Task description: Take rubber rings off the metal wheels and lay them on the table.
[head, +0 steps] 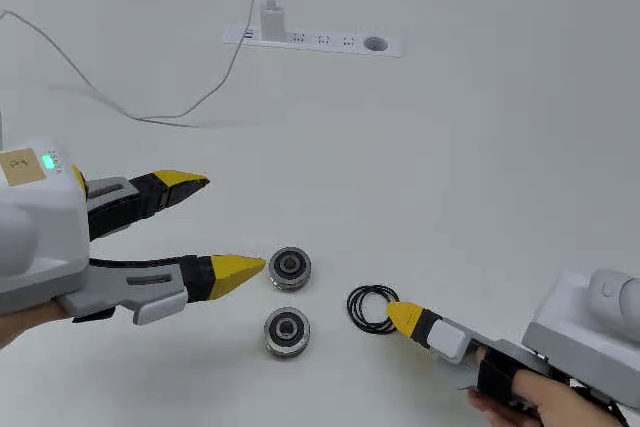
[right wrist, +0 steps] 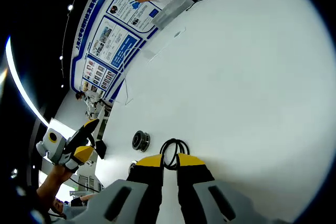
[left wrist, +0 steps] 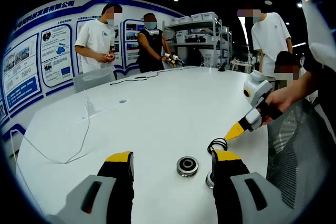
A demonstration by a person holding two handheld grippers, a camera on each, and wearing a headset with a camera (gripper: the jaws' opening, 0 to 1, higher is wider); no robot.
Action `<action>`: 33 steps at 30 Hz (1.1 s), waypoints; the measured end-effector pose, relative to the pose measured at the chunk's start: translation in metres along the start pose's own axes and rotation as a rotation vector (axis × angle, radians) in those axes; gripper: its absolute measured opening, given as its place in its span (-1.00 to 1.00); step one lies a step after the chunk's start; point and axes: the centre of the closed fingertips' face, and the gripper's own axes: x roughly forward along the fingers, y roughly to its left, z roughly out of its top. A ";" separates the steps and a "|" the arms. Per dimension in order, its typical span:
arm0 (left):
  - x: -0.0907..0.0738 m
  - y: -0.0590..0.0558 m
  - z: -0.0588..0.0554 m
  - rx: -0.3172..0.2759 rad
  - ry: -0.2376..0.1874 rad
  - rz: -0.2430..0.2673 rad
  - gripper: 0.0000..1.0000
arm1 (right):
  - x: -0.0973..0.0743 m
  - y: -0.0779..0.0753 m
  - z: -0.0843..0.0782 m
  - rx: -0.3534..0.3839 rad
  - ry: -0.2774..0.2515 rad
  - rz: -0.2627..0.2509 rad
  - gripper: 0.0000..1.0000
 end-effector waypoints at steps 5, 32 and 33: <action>-0.001 -0.001 0.000 -0.010 -0.004 0.001 0.23 | -0.002 0.001 0.000 -0.053 0.001 -0.015 -0.67; -0.046 0.007 -0.003 -0.101 -0.066 0.119 0.55 | -0.035 0.014 0.028 -0.494 -0.101 -0.030 -0.40; -0.049 0.007 -0.003 -0.103 -0.068 0.125 0.59 | -0.038 0.012 0.028 -0.502 -0.105 -0.033 -0.39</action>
